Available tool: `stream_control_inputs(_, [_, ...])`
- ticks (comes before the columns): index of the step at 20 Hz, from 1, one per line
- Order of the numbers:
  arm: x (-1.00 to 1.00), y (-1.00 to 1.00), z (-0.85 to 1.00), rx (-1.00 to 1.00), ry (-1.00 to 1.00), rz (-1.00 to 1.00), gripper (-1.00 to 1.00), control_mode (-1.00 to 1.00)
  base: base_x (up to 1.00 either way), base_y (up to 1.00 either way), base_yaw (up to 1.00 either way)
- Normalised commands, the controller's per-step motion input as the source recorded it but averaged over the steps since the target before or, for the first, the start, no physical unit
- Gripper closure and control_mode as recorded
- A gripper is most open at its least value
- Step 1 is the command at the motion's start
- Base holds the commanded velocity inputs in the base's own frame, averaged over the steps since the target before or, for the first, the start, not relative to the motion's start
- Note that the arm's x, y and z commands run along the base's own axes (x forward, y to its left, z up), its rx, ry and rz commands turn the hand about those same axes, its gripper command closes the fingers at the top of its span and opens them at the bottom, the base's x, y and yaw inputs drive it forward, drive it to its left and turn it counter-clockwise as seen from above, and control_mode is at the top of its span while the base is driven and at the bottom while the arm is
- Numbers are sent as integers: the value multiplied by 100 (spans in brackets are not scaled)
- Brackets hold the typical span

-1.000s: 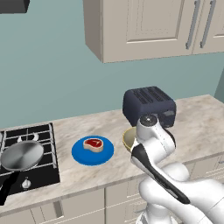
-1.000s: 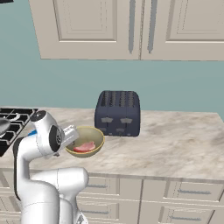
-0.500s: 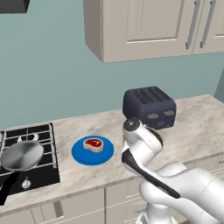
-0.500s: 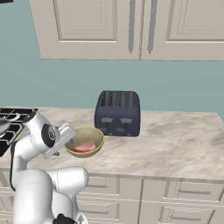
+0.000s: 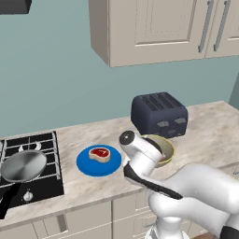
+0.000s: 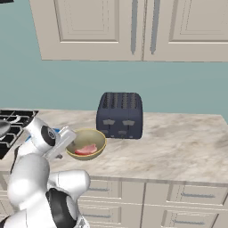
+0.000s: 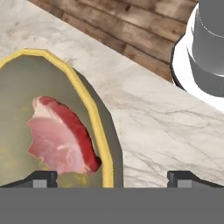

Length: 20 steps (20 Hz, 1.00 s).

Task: Place one of the steaks on the plate and the other in the bowl. Then place the bowl in the fridge.

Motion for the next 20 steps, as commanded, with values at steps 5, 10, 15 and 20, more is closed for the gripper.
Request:
stream_control_inputs(5, [19, -32, -63, 0, -3, 0, -100, -100, 0, 0, 0])
stream_control_inputs(10, [7, -18, -43, 0, -1, 0, 100, -100, 0, 0, 0])
stream_control_inputs(15, [0, 0, -1, 0, 0, 0, 100, -100, 0, 0, 0])
stream_control_inputs(20, [-22, 0, 6, 0, 0, 4, 100, -100, 0, 0, 0])
